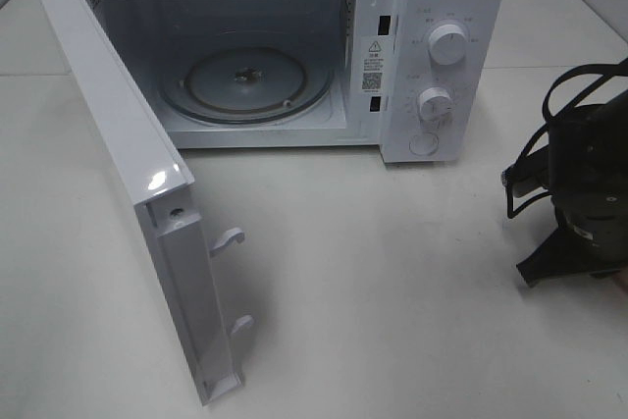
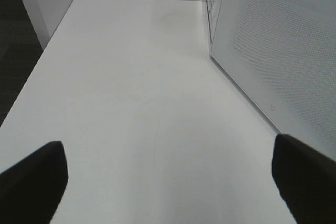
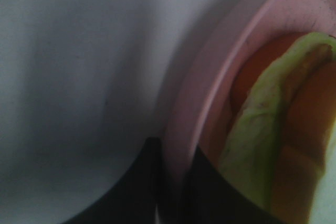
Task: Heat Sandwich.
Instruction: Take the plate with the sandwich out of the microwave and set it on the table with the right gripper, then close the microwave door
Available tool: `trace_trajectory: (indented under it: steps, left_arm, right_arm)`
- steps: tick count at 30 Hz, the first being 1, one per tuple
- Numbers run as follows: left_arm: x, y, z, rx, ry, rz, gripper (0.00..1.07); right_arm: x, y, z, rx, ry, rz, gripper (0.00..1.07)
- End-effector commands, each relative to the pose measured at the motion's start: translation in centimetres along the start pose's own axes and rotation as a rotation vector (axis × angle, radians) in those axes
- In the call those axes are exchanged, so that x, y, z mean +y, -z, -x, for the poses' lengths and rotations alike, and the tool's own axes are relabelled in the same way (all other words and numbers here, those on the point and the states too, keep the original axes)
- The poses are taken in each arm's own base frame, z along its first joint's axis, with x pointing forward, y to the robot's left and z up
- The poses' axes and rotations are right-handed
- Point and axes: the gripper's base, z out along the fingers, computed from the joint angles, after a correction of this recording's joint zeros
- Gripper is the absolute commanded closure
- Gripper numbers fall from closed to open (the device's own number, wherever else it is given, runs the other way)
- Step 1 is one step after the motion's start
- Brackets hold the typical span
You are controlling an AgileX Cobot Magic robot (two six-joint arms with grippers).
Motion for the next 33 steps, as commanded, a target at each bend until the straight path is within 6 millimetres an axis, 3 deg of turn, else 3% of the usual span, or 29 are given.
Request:
trace_trajectory:
  steps: [1,7,13,16,25,29,33]
  left_arm:
    - [-0.1,0.3,-0.2,-0.03,0.006,-0.006,0.05]
    - [-0.1,0.3,-0.2,-0.03,0.006,-0.006,0.05]
    - [-0.1,0.3,-0.2,-0.03,0.006,-0.006,0.05]
    - [-0.1,0.3,-0.2,-0.03,0.006,-0.006,0.05]
    - [-0.1,0.3,-0.2,-0.03,0.006,-0.006,0.05]
    - [-0.1,0.3,-0.2,-0.03,0.006,-0.006,0.05]
    - [-0.1,0.3,-0.2,-0.03,0.006,-0.006,0.05]
  right_arm:
    - [-0.5,0.0,0.1,0.0,0.006,-0.03,1.0]
    - [-0.7,0.2,0.0,0.005,0.014,-0.037,0.9]
    - [-1.4,1.6,-0.2,0.005,0.003,0.006,0.65]
    - [-1.7,2.3,-0.2,-0.005,-0.005,0.023,0.6]
    - [-3.4,5.8,-0.8,-0.058,0.008,0.128,0.51]
    - [-4.6,8.3,-1.5,-0.117,0.025,0.204,0.38]
    - [-5.3,9.3,-2.0,-0.128,0.001,0.223,0.27]
